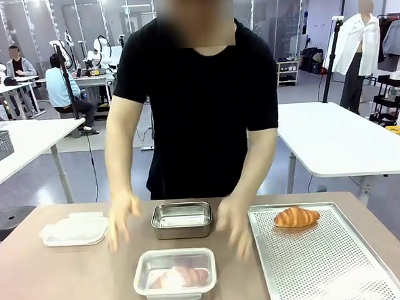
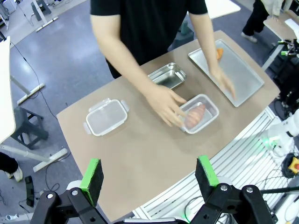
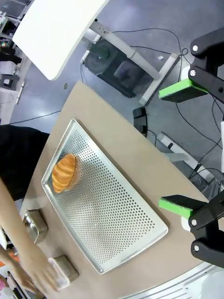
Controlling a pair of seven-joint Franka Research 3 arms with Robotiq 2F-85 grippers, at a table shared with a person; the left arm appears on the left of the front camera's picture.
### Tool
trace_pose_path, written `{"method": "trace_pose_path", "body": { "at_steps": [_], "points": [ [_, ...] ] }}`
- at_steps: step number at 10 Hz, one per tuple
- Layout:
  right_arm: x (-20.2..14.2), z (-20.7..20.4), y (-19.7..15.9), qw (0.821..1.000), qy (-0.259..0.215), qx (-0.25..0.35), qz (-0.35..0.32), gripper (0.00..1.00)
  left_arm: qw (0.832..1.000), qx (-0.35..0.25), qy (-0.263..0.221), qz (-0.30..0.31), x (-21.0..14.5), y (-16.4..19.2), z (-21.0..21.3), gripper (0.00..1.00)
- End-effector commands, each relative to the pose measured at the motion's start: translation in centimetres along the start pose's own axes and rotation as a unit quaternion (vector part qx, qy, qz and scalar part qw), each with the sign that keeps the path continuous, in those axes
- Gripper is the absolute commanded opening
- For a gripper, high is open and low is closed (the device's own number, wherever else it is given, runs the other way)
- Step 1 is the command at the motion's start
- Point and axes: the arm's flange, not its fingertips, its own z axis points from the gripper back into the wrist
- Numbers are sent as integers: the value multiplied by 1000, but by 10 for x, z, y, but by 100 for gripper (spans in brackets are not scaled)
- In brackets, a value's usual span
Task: Place the bread into the airtight container.
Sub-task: Pick up a Butter Roll and place it into an empty Airtight Container.
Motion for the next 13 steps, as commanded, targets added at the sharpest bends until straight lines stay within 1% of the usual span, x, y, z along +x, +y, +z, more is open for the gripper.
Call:
{"method": "trace_pose_path", "body": {
  "at_steps": [1, 2, 3, 5, 6, 7, 8, 9, 10, 11, 12, 13],
  "points": [
    [0, 0, 0, 1000, 0, 0, 0, 100, 1000, 1, 1, -2, 2, 0, 1, 100],
    [21, 0, 6, 999, 20, 11, 39, 100, 1000, 1, 1, -2, 2, 0, 1, 100],
    [51, 1, 11, 996, 36, 14, 81, 100, 1000, 1, 1, -2, 2, 0, 1, 100],
    [129, -15, 25, 980, 101, 30, 169, 100, 1000, 1, 1, -2, 2, 0, 1, 100],
    [163, -30, 34, 968, 130, 39, 209, 100, 1000, 1, 1, -2, 2, 0, 1, 100],
    [193, -49, 43, 958, 145, 53, 241, 100, 1000, 1, 1, -2, 2, 0, 1, 100],
    [228, -83, 58, 938, 181, 70, 288, 100, 1000, 1, 1, -2, 2, 0, 1, 100],
    [249, -105, 69, 922, 200, 87, 319, 100, 1000, 1, 1, -2, 2, 0, 1, 100],
    [268, -132, 82, 903, 230, 97, 349, 100, 1000, 1, 1, -2, 2, 0, 1, 100],
    [279, -157, 96, 882, 254, 105, 382, 100, 1000, 1, 1, -2, 2, 0, 1, 100],
    [283, -187, 114, 856, 274, 118, 422, 100, 1000, 1, 1, -2, 2, 0, 1, 100],
    [284, -215, 125, 840, 294, 113, 442, 100, 1000, 1, 1, -2, 2, 0, 1, 100]
  ]
}}
